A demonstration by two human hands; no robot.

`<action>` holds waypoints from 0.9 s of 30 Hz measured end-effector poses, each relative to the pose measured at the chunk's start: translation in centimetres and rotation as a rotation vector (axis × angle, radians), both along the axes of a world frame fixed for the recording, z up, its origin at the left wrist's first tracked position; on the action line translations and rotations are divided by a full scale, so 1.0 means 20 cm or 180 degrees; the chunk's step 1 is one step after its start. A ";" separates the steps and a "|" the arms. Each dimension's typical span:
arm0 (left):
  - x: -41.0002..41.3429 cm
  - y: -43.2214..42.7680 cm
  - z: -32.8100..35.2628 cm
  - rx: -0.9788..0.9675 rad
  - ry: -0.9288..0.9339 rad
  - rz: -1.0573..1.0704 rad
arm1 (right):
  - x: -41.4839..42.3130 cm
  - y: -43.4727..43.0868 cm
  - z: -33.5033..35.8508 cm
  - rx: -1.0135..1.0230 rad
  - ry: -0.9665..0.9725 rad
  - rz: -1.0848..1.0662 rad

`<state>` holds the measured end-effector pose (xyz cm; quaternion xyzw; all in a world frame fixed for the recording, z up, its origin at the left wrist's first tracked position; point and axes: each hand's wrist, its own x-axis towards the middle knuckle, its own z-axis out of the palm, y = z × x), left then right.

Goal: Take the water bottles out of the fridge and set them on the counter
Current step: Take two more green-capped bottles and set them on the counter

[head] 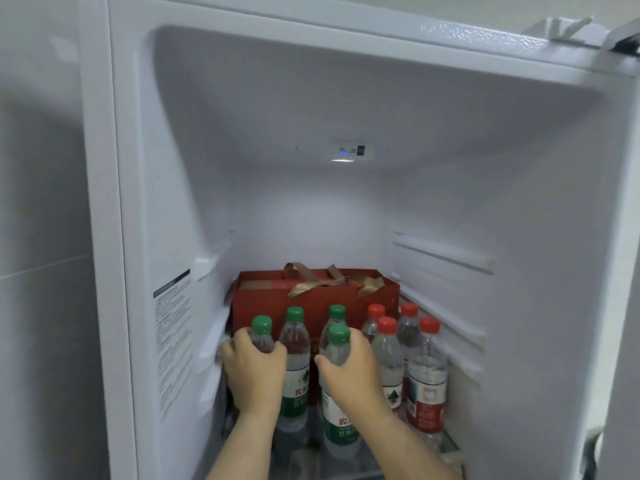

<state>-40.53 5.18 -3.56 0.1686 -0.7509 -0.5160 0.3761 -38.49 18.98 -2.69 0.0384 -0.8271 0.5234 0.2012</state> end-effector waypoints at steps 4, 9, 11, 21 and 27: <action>0.05 -0.01 -0.06 0.0076 -0.0034 -0.0208 | 0.06 0.01 -0.09 0.0103 -0.0245 0.0188; 0.14 -0.02 -0.09 -0.0025 -0.0045 -0.0358 | 0.11 0.04 -0.15 -0.0100 -0.0226 0.0109; 0.19 -0.01 -0.08 -0.0026 -0.0055 -0.0402 | 0.16 0.05 -0.13 -0.0102 -0.0112 0.0122; 0.66 0.06 0.35 -0.0271 0.0553 -0.0845 | 0.58 0.10 0.25 -0.0323 0.0720 0.0380; 1.02 0.12 0.59 -0.0694 0.0880 -0.1006 | 0.94 0.19 0.45 0.0002 0.0991 0.0350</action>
